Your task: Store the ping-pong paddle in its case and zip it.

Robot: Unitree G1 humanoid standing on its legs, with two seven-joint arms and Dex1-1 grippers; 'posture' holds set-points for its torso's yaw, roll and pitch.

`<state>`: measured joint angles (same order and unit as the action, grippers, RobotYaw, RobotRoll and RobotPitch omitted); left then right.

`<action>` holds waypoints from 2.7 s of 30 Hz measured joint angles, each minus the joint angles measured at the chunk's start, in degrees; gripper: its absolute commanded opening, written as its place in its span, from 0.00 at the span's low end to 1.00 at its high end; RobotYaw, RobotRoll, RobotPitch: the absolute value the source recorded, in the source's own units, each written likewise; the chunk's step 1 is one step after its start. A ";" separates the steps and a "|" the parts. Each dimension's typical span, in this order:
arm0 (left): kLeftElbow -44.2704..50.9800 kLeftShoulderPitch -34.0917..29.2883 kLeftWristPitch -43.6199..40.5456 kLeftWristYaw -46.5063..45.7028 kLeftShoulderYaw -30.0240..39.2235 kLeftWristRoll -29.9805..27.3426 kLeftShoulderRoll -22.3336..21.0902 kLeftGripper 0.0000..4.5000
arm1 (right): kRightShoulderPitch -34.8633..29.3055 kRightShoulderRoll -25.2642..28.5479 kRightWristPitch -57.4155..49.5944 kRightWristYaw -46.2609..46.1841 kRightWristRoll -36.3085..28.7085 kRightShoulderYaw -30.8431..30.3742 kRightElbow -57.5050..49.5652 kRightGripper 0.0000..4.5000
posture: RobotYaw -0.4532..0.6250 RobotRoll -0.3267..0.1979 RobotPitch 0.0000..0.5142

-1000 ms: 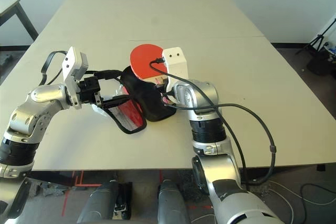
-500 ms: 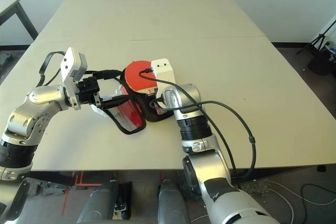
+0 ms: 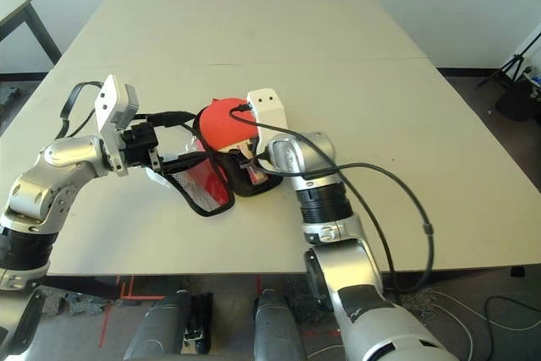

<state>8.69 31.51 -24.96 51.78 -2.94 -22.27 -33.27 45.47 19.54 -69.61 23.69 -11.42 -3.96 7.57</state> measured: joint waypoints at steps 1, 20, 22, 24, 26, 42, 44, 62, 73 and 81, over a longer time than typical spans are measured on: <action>-0.05 0.20 -0.22 0.10 0.98 -0.25 -1.25 1.00 | -0.61 2.03 0.93 1.76 -0.22 -0.10 -0.23 0.99 | 0.48 0.62 0.19; -5.47 -1.77 1.63 0.93 6.74 3.43 -11.53 1.00 | -4.81 4.22 7.14 8.04 -1.16 -3.36 -2.01 0.99 | 0.49 0.62 0.19; -6.83 -2.92 2.41 0.97 7.59 4.48 -14.02 1.00 | -4.89 5.28 8.14 8.37 -1.16 -3.34 -2.01 0.99 | 0.49 0.62 0.19; -8.03 -3.95 3.07 1.01 8.66 5.32 -16.47 1.00 | -4.91 6.36 9.54 8.62 -1.16 -3.12 -1.96 0.99 | 0.49 0.62 0.19; -9.02 -5.23 3.66 1.34 9.08 6.50 -18.80 1.00 | -4.90 7.09 10.96 9.10 -1.20 -2.36 -1.73 0.99 | 0.49 0.62 0.19; -5.10 -6.39 -1.00 3.25 1.26 7.06 -12.18 1.00 | -4.71 10.81 25.44 19.97 -6.23 7.39 9.00 0.99 | 0.46 0.62 0.18; -4.17 -4.65 -1.04 3.18 -0.57 7.04 -9.81 1.00 | -4.65 11.08 25.83 20.92 -6.43 7.39 9.21 0.99 | 0.46 0.62 0.18; -13.76 9.60 9.44 -2.28 -15.70 14.43 17.89 1.00 | -3.69 17.95 36.04 24.41 -2.82 7.11 20.34 0.99 | 0.44 0.62 0.18; -12.90 6.96 9.93 -1.96 -15.10 15.09 14.42 1.00 | 7.40 14.61 53.56 14.08 8.26 4.63 42.46 0.99 | 0.47 0.62 0.18; -10.44 5.98 8.63 -2.27 -13.93 15.11 12.94 1.00 | 9.60 11.78 51.05 21.24 8.71 3.57 47.22 0.99 | 0.50 0.62 0.19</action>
<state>-1.75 37.49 -16.33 49.51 -16.87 -7.15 -20.33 55.07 31.32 -18.56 44.93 -2.71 -0.39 54.78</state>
